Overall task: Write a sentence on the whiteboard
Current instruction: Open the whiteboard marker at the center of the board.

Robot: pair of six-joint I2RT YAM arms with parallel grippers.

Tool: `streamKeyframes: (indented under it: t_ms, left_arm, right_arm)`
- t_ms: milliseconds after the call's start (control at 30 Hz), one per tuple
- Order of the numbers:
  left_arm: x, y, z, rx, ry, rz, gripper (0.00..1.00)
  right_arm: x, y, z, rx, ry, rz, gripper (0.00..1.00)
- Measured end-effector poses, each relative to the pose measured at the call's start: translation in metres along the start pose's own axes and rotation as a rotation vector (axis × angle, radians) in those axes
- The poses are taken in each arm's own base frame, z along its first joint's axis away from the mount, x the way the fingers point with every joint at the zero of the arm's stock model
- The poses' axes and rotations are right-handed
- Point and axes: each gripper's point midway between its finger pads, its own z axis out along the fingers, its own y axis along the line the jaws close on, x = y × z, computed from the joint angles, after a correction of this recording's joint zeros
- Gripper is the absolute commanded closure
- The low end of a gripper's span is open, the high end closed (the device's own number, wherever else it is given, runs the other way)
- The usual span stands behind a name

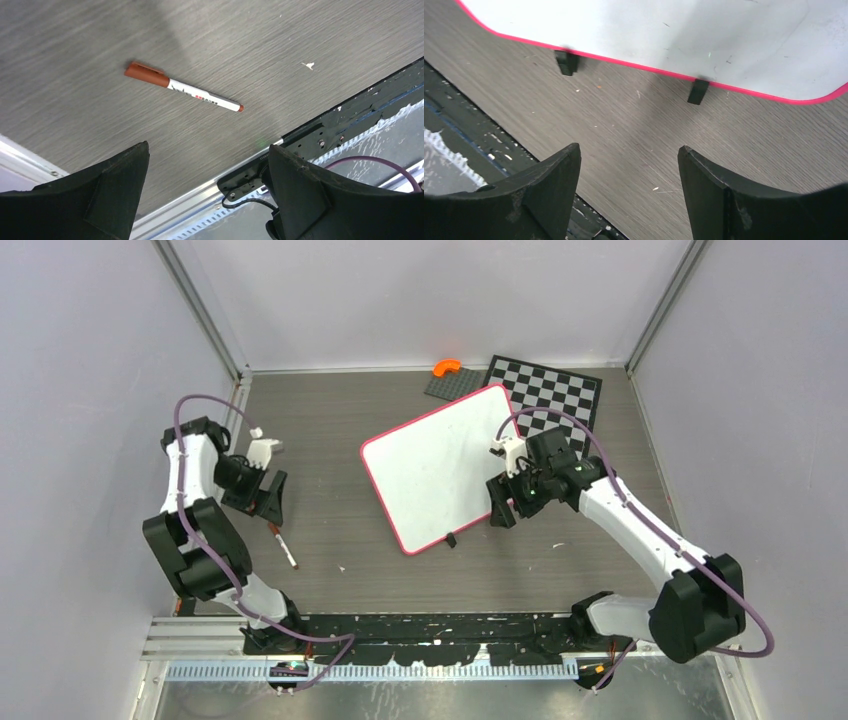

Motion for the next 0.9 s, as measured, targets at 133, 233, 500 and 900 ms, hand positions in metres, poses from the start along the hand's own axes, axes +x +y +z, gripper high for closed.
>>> streamKeyframes:
  t_ms: [133,233,500,900]
  left_arm:
    - [0.019,0.002,0.029,0.004,0.037,-0.075,0.1]
    - [0.029,0.003,0.047,-0.009,0.054,-0.149,0.14]
    - [0.032,0.031,0.082,-0.106,0.063,-0.273,0.28]
    - [0.035,0.043,0.103,-0.272,0.198,-0.229,0.62]
  right_arm:
    - [-0.004,0.011,-0.014,-0.033,-0.025,-0.005,0.25]
    - [-0.004,0.016,-0.019,-0.046,-0.027,-0.001,0.24]
    - [0.001,0.02,-0.021,-0.063,-0.007,0.015,0.24]
    - [-0.006,0.026,-0.031,-0.086,-0.013,0.012,0.25]
